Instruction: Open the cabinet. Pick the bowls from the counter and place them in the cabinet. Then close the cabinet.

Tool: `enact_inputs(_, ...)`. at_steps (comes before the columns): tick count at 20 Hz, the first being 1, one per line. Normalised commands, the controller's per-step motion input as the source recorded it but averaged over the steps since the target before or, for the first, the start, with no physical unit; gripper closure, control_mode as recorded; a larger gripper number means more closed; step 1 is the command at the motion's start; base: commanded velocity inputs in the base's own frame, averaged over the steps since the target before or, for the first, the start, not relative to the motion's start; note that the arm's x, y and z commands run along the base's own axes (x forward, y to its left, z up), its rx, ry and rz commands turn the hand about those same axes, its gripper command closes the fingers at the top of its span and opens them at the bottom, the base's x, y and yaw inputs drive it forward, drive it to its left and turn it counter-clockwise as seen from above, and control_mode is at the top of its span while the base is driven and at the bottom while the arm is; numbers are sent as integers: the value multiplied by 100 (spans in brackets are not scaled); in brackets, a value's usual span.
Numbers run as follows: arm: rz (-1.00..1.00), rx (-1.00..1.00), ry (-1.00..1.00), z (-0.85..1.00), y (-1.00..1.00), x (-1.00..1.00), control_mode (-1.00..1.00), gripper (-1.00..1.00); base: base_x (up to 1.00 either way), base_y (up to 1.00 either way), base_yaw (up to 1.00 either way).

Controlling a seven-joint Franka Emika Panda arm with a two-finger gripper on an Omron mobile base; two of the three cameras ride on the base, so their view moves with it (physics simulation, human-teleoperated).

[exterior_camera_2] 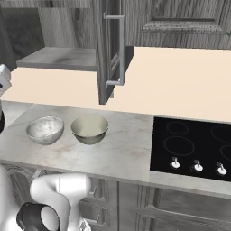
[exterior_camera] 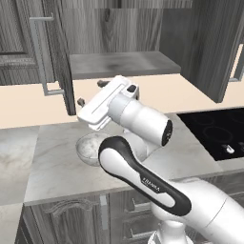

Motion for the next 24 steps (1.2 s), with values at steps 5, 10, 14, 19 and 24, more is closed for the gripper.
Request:
enact_inputs(5,1,0,0,-13,69,59,-100,-100,0,0,0)
enact_inputs(10,1,0,0,-17,71,60,-100,-100,0,0,0)
enact_inputs(14,3,0,0,-21,73,48,-100,-100,0,0,0)
enact_inputs(19,5,1,0,-5,9,5,-100,-100,0,0,0)
enact_inputs(24,0,0,0,0,-18,-10,-100,-100,0,0,0)
